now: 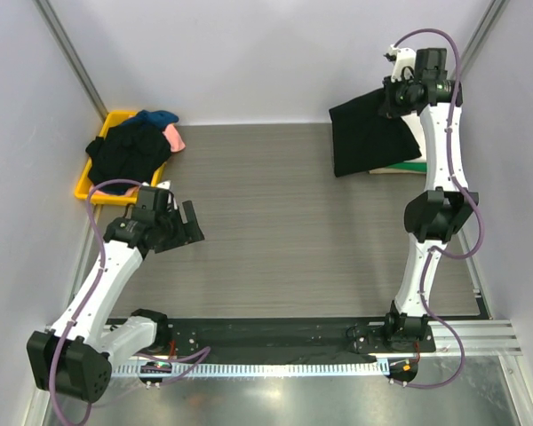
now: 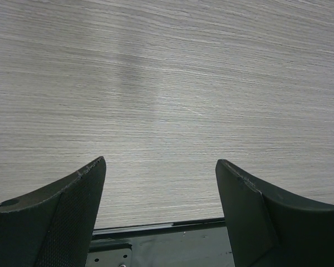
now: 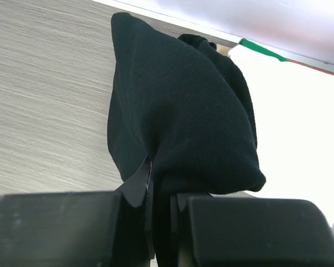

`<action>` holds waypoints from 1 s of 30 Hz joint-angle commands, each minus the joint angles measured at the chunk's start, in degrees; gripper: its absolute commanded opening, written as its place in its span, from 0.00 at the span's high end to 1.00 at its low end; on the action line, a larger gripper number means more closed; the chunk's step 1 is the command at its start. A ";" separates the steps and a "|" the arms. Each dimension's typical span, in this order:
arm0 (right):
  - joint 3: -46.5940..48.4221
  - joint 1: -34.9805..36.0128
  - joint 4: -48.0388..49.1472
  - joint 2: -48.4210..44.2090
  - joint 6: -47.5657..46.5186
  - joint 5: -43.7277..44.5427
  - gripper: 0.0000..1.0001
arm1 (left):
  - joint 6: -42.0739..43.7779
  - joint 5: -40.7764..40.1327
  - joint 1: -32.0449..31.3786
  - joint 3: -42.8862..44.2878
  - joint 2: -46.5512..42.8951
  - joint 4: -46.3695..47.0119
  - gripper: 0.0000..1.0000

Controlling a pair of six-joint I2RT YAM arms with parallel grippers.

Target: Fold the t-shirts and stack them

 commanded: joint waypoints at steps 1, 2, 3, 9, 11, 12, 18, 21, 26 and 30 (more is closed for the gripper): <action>2.88 -0.58 2.51 -6.60 -2.92 1.42 0.99 | 0.60 1.15 0.19 0.06 0.08 1.67 0.20; 2.71 -0.75 2.51 -6.86 -3.97 1.86 0.99 | 0.60 1.24 0.19 -0.03 0.16 1.67 0.20; 2.10 -0.84 2.78 -7.13 -4.33 2.21 0.99 | 0.60 1.32 0.10 -0.03 0.34 1.76 0.20; 2.00 -2.42 6.03 -8.45 -5.64 3.70 0.99 | 0.60 1.32 0.18 -0.03 1.04 1.76 0.20; 2.26 -3.03 6.29 -8.19 -6.17 4.23 0.99 | 0.60 1.24 0.19 -0.03 1.22 1.76 0.20; 2.53 -3.30 6.38 -8.10 -6.35 4.32 0.99 | 0.60 1.24 0.10 -0.03 1.39 1.67 0.20; 3.23 -5.06 7.17 -8.36 -6.70 2.83 0.99 | 0.51 0.97 0.10 -0.03 2.27 1.67 0.20; 3.58 -5.59 8.22 -8.27 -7.14 2.13 0.99 | 0.51 1.06 0.10 0.06 2.63 1.50 0.21; 4.29 -7.17 9.72 -6.78 -7.40 0.63 0.99 | 0.43 0.80 0.10 -0.03 2.54 1.59 0.21; 4.73 -7.78 11.21 -4.94 -8.46 0.02 0.99 | 0.34 0.62 0.10 -0.12 2.80 1.59 0.21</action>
